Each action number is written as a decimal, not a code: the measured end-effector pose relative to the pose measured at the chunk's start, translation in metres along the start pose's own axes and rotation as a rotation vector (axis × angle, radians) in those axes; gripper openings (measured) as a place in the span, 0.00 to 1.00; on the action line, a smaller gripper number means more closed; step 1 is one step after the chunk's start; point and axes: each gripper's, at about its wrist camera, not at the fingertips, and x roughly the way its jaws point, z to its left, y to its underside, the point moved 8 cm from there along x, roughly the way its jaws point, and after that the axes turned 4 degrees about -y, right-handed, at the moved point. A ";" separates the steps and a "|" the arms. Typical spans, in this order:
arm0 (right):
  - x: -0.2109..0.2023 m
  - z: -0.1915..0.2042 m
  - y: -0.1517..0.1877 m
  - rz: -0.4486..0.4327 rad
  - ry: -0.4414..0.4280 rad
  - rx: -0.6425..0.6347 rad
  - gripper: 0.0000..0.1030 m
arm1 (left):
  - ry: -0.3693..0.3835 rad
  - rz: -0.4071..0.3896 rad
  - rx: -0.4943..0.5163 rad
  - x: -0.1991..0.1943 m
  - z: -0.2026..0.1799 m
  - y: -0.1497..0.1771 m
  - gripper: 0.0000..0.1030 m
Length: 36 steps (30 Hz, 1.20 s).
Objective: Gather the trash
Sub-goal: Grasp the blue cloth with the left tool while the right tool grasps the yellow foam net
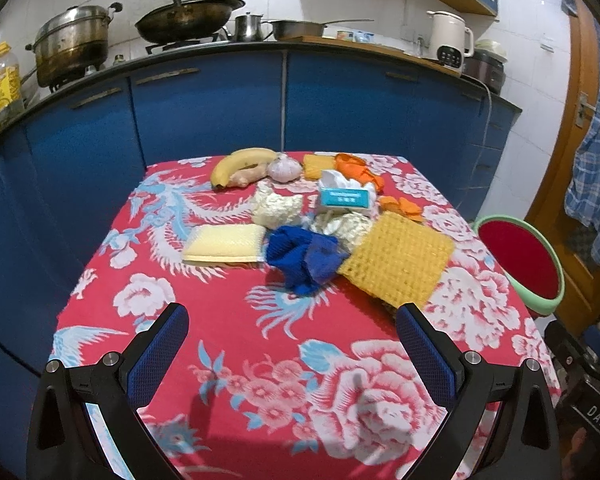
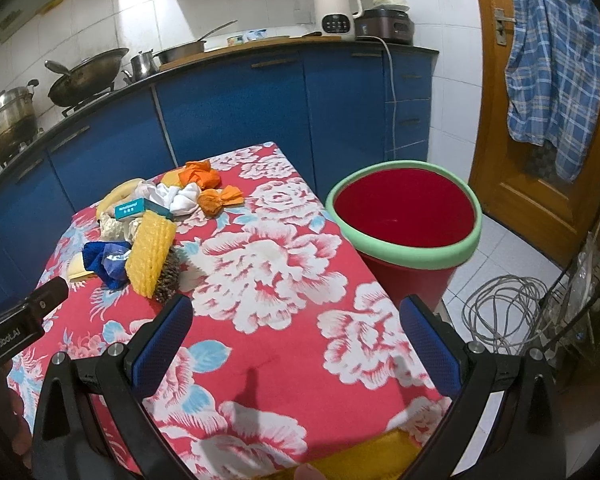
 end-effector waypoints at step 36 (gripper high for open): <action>0.099 0.107 -0.012 0.168 -0.179 -0.096 0.41 | 0.119 0.122 0.033 0.099 0.030 -0.039 0.93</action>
